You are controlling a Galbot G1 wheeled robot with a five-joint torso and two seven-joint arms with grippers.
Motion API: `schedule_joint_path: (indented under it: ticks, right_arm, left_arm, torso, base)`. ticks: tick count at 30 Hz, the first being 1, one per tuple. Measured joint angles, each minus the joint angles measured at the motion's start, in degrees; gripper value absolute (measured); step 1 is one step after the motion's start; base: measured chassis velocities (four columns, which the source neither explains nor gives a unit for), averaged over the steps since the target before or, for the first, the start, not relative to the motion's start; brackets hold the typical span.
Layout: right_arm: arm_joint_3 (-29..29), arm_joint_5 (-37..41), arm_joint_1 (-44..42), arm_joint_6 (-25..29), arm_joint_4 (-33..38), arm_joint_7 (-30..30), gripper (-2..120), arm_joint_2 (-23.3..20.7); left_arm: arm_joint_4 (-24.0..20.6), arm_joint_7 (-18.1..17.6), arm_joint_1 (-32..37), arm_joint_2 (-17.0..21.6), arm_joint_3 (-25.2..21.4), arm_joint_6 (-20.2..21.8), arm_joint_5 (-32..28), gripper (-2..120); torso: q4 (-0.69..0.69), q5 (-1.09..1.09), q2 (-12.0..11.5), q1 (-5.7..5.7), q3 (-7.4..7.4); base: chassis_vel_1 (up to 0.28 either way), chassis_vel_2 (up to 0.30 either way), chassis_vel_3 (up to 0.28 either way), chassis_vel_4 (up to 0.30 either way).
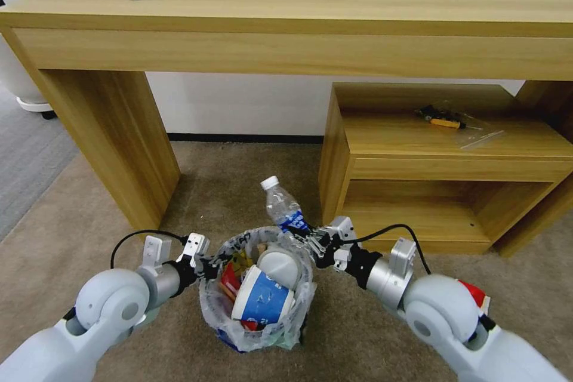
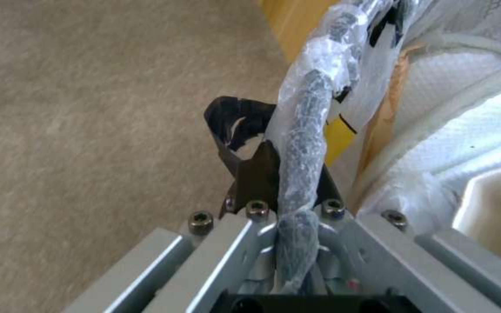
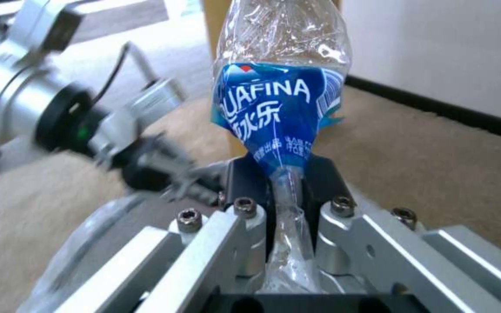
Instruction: Pick up the trash bin and place the garbage on the floor into it.
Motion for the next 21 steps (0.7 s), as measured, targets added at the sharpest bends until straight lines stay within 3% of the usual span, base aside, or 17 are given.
schedule_joint_path:
  ticks: [7,10,13,19,21]
  right_arm:
    - [-1.10,-1.01,0.05,-1.83,0.26,-0.11,6,-0.89]
    - [-1.37,-2.81,-0.28,-2.42,0.05,0.28,14,-0.90]
    - [-1.44,-3.41,-0.46,-2.70,0.23,0.33,31,-0.91]
    - [-1.44,-3.42,-0.59,-2.94,0.49,0.50,44,-1.07]
    - [-1.41,-3.47,-0.72,-2.98,0.55,0.73,54,-1.16]
  left_arm:
    - [0.52,-0.70,-2.81,-0.02,3.30,0.00,-0.21,0]
    - [0.62,-1.18,-3.74,0.03,4.47,0.00,-0.64,0]
    - [0.82,-1.30,-4.37,0.24,4.86,0.00,-1.05,0]
    - [0.95,-1.36,-4.80,0.32,4.86,0.00,-1.53,0]
    - [1.03,-1.38,-4.96,0.35,4.86,0.00,-1.77,0]
  torso:
    - [0.00,0.00,0.00,0.00,0.00]
    - [0.00,0.00,0.00,0.00,0.00]
    - [0.01,0.00,0.00,0.00,0.00]
    - [0.01,-0.01,0.00,0.00,0.00]
    - [0.01,-0.01,0.00,0.00,0.00]
  base:
    - [0.000,0.000,0.000,0.000]
    - [0.000,0.000,0.000,0.000]
    - [0.000,0.000,0.000,0.000]
    - [0.000,0.000,0.000,0.000]
    - [0.000,0.000,0.000,0.000]
